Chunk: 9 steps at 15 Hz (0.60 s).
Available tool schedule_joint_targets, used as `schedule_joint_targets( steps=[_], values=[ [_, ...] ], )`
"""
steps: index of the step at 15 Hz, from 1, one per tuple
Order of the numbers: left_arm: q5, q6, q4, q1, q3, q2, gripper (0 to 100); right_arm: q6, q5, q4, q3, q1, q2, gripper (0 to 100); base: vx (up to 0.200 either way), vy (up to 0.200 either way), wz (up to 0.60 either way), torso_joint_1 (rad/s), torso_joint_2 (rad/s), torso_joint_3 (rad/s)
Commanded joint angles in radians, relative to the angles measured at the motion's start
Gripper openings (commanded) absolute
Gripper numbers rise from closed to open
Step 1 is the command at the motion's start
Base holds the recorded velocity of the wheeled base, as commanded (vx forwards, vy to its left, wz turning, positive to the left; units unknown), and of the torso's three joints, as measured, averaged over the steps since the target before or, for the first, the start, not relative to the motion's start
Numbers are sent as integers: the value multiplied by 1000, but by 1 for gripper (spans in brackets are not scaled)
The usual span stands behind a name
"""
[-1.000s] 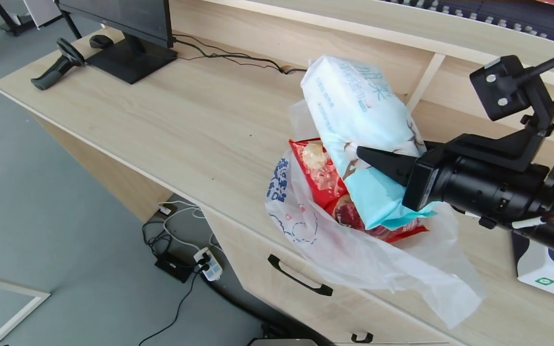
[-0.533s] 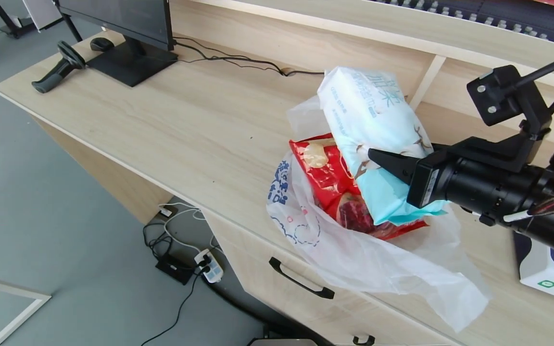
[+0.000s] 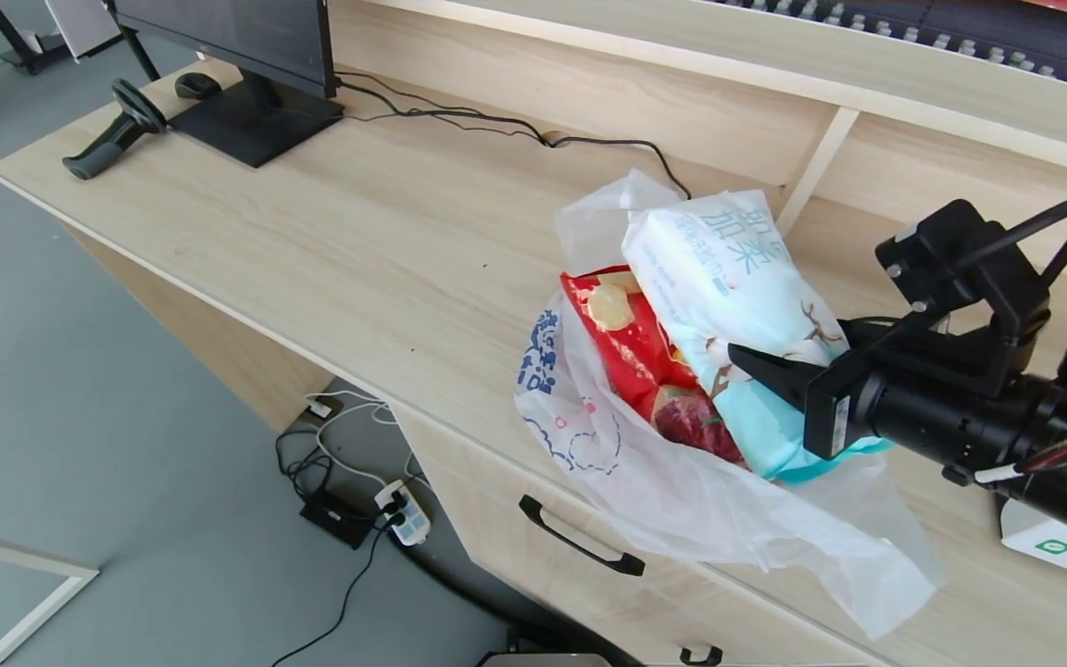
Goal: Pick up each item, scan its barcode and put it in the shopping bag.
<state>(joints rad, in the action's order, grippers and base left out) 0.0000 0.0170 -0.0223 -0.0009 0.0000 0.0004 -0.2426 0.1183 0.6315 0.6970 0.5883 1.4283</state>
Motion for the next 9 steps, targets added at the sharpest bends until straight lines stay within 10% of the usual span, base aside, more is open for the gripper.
schedule_joint_targets(
  steps=[1,9],
  values=[
    [0,0,-1,-1,0,1,100,-11,21,1,15,4,23,0,0,0,0,0,0,0],
    [0,0,-1,-1,0,1,100,-84,34,4,-24,67,21,0,0,0,0,0,0,0]
  ],
)
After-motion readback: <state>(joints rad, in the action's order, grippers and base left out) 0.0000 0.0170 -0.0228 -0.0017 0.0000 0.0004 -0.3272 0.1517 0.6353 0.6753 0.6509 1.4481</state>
